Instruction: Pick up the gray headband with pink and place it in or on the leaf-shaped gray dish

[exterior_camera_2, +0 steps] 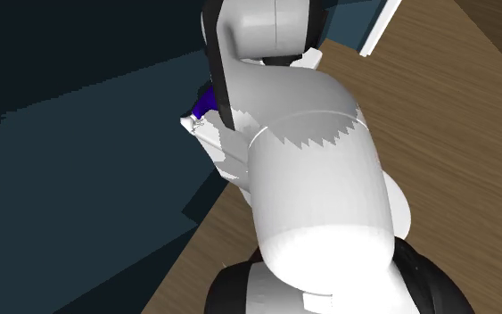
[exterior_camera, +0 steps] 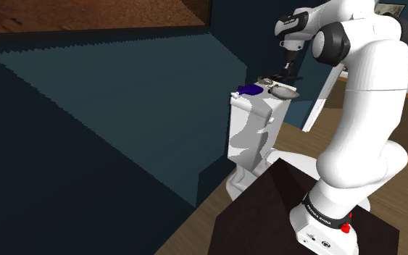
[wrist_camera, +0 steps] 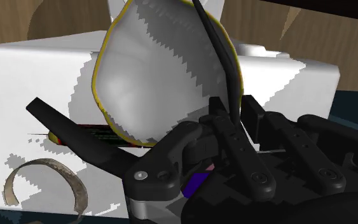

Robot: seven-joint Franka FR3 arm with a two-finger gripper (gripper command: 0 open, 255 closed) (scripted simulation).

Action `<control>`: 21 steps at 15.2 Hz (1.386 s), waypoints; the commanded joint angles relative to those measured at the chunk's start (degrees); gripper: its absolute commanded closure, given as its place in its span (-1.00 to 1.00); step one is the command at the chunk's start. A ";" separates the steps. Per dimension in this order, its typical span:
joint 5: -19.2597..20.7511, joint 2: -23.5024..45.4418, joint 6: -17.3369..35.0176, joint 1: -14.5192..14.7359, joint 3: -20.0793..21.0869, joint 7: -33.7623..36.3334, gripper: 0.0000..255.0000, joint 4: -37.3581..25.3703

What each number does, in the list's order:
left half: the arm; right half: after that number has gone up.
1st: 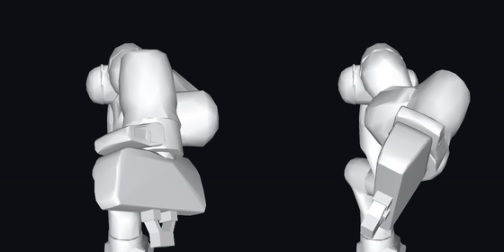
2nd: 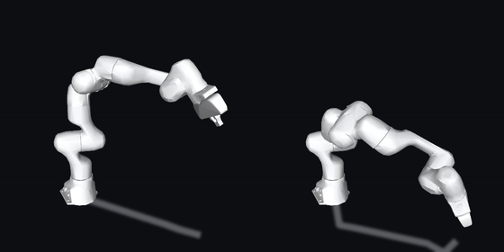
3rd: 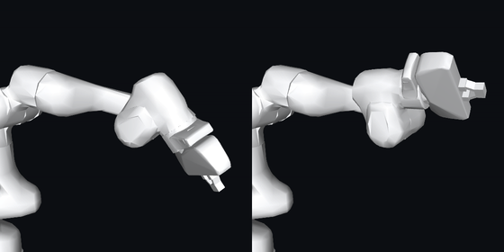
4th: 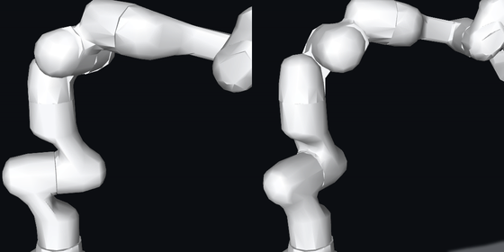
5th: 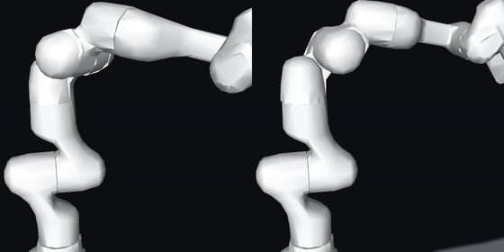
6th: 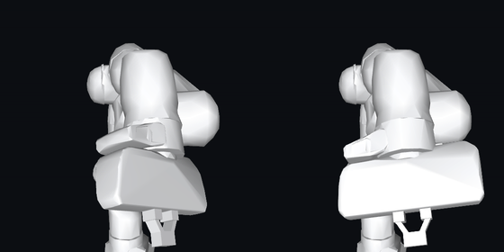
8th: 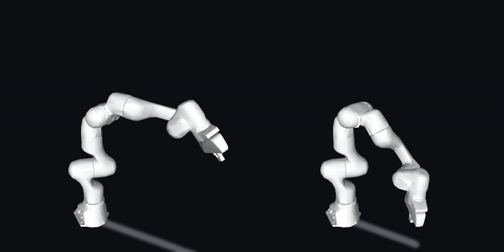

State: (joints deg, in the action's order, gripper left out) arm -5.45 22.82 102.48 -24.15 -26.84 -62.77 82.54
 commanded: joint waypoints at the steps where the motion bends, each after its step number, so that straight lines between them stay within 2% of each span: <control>1: -0.19 0.31 1.40 -0.32 -0.03 -0.56 1.00 1.09; 12: -0.90 1.73 9.01 -0.10 0.42 -0.67 1.00 7.45; 20: -0.90 1.73 9.01 -0.10 0.42 -0.67 1.00 7.45; 21: -0.90 1.73 9.01 -0.10 0.42 -0.67 -1.00 7.45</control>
State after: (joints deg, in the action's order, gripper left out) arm -6.35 24.55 111.49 -24.25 -26.42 -63.44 89.99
